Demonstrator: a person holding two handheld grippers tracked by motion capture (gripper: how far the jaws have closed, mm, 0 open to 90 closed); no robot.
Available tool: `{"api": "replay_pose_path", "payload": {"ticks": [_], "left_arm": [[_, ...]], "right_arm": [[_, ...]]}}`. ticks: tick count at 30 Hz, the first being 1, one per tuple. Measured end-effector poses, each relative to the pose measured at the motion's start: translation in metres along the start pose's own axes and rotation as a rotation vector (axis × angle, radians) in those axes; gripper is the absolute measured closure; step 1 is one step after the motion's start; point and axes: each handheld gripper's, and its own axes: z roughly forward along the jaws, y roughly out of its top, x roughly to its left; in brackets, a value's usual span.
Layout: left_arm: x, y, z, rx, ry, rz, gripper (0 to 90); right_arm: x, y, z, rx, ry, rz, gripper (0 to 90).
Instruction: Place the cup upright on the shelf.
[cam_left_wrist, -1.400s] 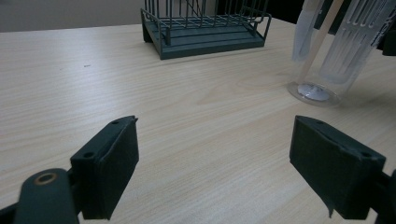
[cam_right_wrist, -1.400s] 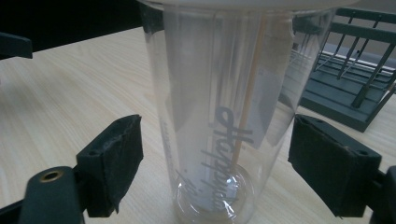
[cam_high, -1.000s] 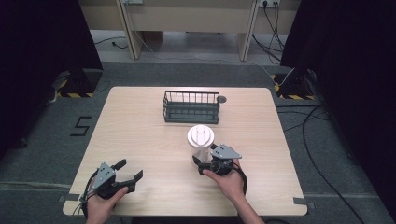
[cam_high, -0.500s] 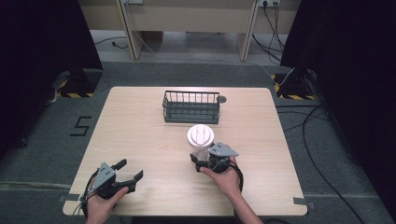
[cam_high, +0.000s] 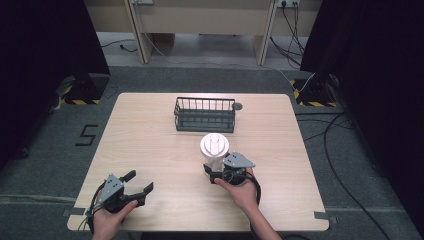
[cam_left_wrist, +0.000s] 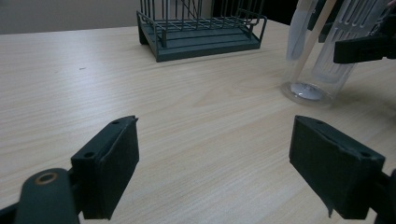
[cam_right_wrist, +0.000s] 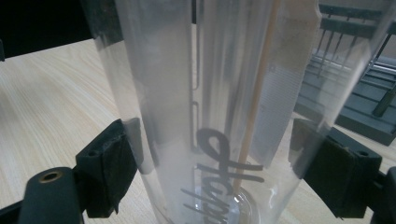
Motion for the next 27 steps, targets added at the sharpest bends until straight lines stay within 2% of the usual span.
{"api": "replay_pose_path", "payload": {"ticks": [27], "left_arm": [[0.000,0.000,0.001,0.003,-0.001,-0.003,15.6]], "right_arm": [[-0.007,0.025,-0.003,-0.011,-0.022,0.001,18.3]]}}
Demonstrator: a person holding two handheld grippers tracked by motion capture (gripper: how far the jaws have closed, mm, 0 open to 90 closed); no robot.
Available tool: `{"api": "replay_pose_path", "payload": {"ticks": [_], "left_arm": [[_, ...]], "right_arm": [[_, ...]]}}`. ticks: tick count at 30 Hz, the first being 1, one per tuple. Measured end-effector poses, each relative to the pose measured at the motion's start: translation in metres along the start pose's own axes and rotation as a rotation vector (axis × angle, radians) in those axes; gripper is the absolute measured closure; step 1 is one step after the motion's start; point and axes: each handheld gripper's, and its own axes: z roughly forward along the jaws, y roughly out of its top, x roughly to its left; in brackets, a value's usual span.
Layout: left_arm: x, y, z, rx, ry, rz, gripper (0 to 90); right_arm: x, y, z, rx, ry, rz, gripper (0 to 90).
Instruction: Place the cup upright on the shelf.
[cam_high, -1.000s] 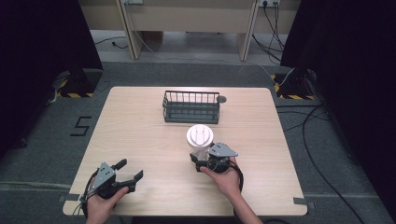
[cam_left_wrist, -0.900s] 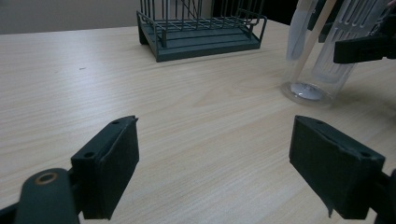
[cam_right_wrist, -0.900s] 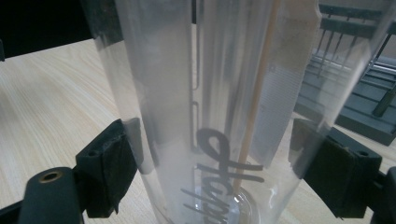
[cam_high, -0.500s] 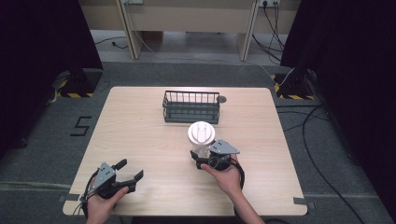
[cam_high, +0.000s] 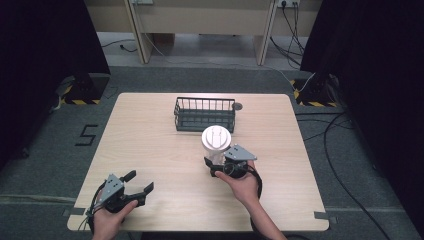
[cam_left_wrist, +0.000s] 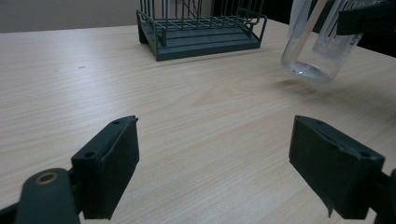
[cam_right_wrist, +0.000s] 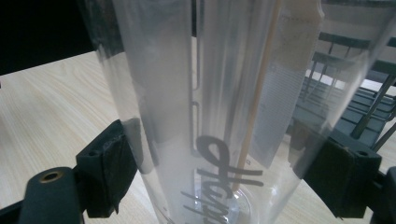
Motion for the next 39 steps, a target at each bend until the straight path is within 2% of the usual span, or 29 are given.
{"api": "replay_pose_path", "payload": {"ticks": [15,39], "left_arm": [[0.000,0.000,0.000,-0.001,0.000,-0.001,15.6],[0.000,0.000,0.000,-0.001,0.001,-0.001,15.7]], "right_arm": [[-0.005,0.014,0.003,0.000,-0.012,0.007,18.3],[-0.021,0.039,0.011,-0.011,-0.043,0.027,18.4]]}}
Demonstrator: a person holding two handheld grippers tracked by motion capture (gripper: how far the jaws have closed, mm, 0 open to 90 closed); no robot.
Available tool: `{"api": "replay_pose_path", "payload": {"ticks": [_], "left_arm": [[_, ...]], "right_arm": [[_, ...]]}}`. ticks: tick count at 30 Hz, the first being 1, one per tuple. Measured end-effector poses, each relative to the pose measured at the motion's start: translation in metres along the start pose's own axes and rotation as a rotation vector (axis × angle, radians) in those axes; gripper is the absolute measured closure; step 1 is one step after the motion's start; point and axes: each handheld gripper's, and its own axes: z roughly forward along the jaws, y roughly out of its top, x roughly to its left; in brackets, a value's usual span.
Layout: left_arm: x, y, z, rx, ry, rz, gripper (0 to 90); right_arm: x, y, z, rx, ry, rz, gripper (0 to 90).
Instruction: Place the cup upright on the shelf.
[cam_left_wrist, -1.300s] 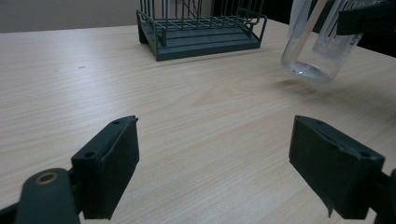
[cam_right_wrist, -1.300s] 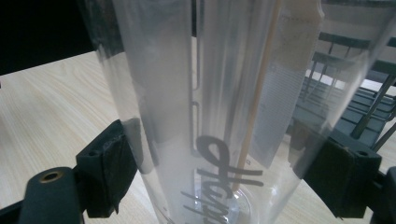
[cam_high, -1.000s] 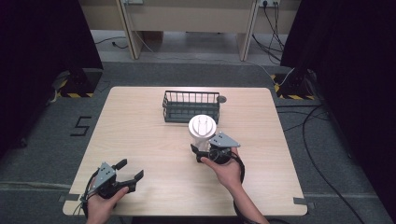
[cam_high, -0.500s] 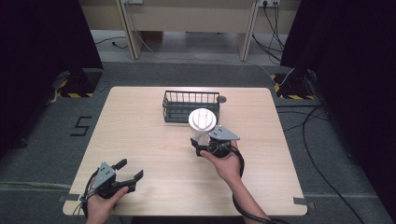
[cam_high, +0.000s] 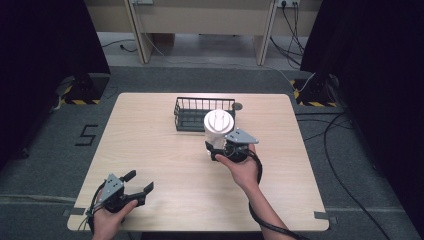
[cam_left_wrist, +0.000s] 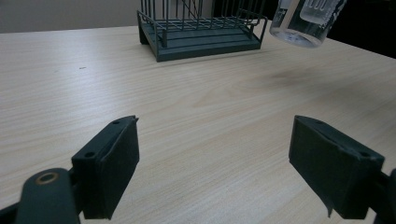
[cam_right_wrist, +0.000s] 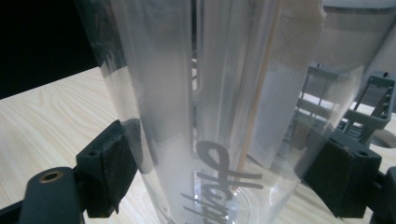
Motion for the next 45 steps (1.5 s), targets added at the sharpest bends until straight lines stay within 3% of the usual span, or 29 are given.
{"api": "replay_pose_path", "payload": {"ticks": [45], "left_arm": [[0.000,0.000,0.000,-0.005,-0.003,-0.005,15.8]], "right_arm": [[-0.016,0.041,0.017,0.004,-0.038,0.002,18.4]]}}
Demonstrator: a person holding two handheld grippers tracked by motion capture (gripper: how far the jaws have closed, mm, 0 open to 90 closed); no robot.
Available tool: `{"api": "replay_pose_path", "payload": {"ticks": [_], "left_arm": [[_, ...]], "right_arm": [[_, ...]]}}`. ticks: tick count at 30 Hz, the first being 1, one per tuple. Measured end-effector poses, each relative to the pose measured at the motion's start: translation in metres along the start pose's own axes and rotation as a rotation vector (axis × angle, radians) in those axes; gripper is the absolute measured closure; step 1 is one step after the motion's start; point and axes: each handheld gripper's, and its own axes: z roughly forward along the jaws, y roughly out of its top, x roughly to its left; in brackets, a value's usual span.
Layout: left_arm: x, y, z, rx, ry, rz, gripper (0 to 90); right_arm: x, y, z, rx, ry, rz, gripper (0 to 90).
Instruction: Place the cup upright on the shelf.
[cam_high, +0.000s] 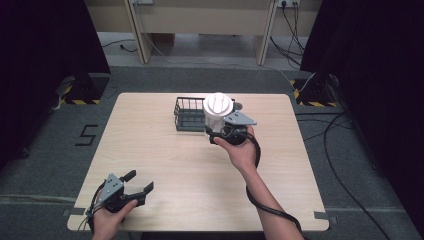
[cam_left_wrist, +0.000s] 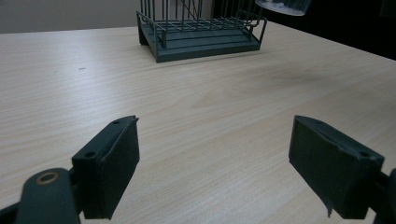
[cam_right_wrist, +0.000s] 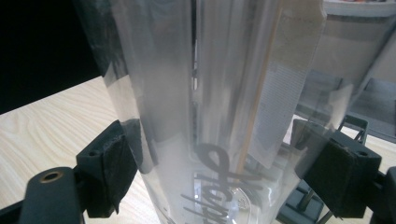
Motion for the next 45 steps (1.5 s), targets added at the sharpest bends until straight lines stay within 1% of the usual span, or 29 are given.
{"api": "replay_pose_path", "payload": {"ticks": [20,33,45], "left_arm": [[0.000,0.000,0.000,-0.001,-0.001,0.000,15.8],[0.000,0.000,0.000,-0.002,-0.001,-0.004,15.8],[0.000,0.000,0.000,-0.002,-0.002,-0.007,15.8]], "right_arm": [[-0.007,0.017,0.009,0.001,-0.016,0.016,18.4],[-0.011,0.031,0.019,0.001,-0.025,0.018,18.4],[-0.019,0.042,0.028,0.001,-0.042,0.027,18.4]]}}
